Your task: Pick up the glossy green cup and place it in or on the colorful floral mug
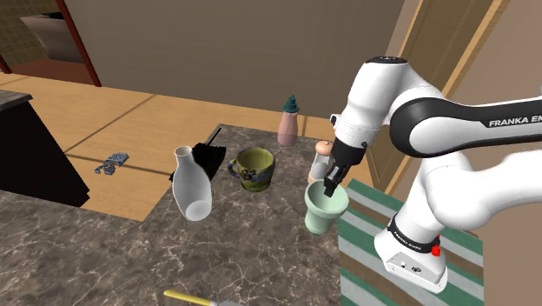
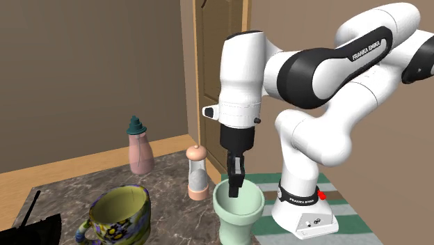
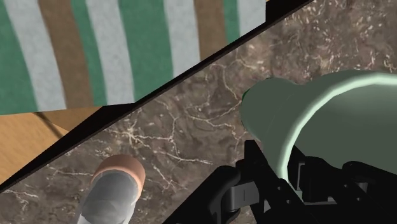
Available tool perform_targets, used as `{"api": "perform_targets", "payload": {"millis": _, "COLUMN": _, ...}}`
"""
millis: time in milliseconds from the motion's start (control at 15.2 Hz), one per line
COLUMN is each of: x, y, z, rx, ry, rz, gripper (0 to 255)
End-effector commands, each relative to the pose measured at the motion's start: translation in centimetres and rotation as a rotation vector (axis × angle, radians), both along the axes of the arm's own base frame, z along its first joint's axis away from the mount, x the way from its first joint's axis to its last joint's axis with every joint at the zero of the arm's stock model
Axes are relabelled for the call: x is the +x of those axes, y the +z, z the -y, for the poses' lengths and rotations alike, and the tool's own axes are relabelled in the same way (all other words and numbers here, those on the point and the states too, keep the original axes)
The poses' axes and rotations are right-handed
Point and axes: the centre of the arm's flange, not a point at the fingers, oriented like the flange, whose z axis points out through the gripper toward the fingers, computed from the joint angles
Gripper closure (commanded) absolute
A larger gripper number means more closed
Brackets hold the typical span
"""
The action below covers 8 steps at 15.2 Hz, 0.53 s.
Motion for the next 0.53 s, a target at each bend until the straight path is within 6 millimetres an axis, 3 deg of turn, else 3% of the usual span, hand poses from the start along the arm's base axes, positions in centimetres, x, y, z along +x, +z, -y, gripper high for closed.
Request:
{"api": "perform_targets", "payload": {"millis": 0, "x": -0.1, "y": 1.1, "z": 0.0, "rx": 0.0, "ry": 0.0, "rz": 0.0, "gripper": 255}}
{"api": "perform_targets", "payload": {"millis": 462, "x": -0.1, "y": 4.8, "z": 0.0, "rx": 0.0, "ry": 0.0, "rz": 0.0, "gripper": 255}}
